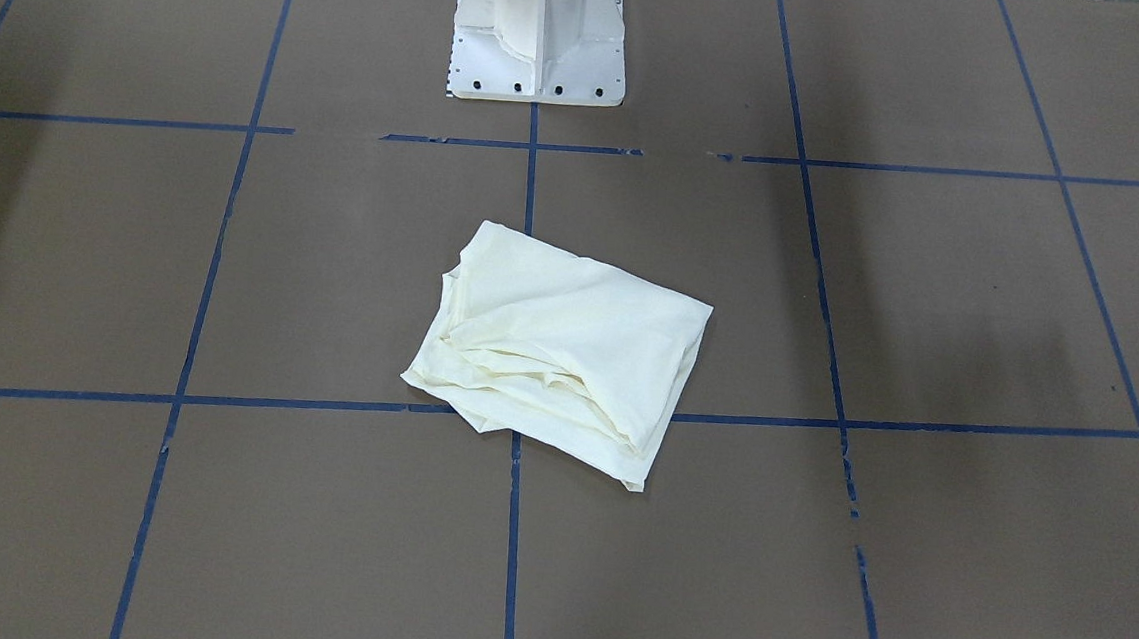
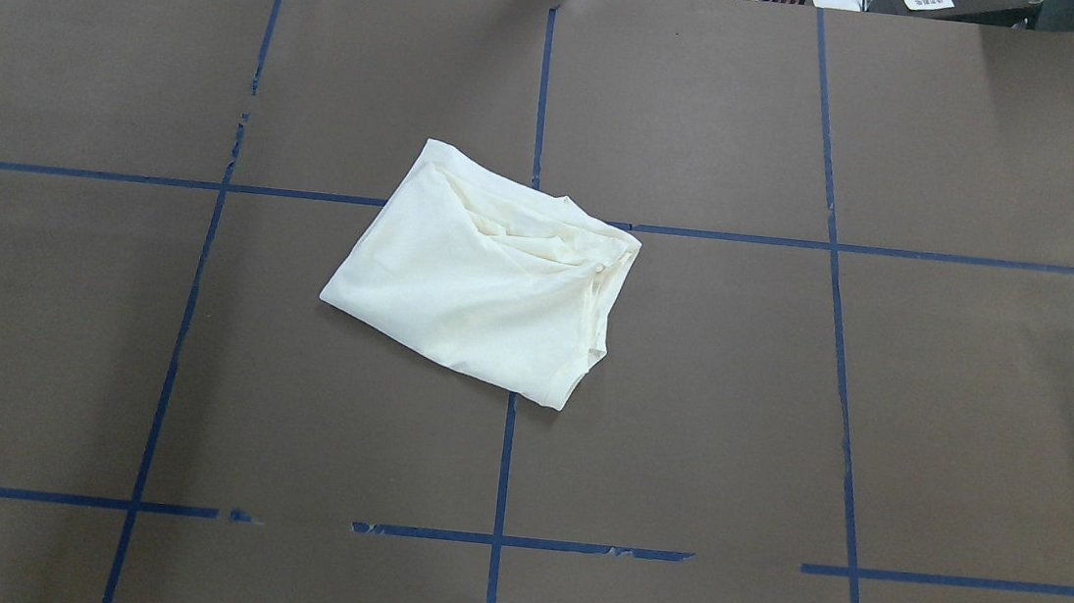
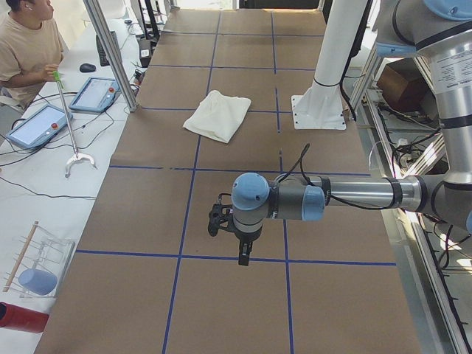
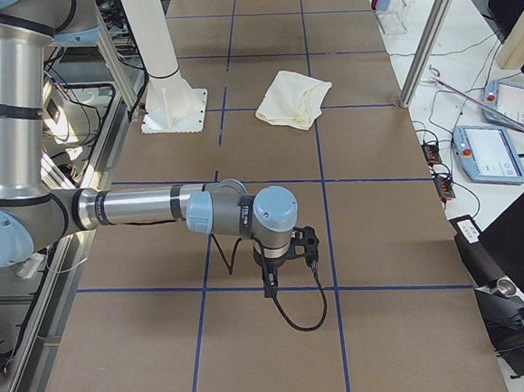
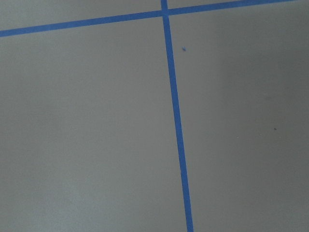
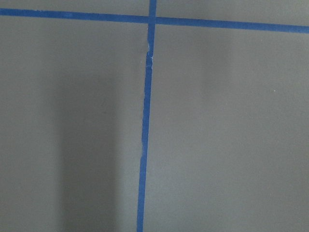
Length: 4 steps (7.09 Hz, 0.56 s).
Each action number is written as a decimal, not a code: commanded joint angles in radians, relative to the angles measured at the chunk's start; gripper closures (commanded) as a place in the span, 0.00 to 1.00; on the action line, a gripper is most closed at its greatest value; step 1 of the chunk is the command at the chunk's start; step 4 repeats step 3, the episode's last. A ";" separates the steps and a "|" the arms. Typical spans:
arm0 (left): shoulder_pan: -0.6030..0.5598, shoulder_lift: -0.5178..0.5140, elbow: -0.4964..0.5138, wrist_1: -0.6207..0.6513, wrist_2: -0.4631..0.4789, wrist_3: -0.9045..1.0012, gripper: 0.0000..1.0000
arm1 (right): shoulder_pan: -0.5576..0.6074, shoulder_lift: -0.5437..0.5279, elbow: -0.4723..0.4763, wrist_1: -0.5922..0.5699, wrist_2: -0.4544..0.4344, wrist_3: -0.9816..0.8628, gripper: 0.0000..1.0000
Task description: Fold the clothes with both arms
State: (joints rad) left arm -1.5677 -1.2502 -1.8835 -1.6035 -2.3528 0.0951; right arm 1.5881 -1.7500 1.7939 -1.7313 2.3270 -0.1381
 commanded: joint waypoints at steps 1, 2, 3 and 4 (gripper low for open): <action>0.000 0.009 -0.002 0.001 0.001 0.000 0.00 | 0.000 -0.012 -0.004 -0.001 -0.001 0.000 0.00; 0.000 0.009 -0.002 0.001 0.001 0.002 0.00 | 0.000 -0.025 -0.005 -0.001 -0.001 0.000 0.00; 0.002 0.009 0.001 0.001 0.000 0.000 0.00 | 0.000 -0.035 -0.007 -0.001 -0.001 0.000 0.00; 0.002 0.009 0.001 0.001 0.000 0.000 0.00 | 0.000 -0.035 -0.007 -0.001 -0.001 0.000 0.00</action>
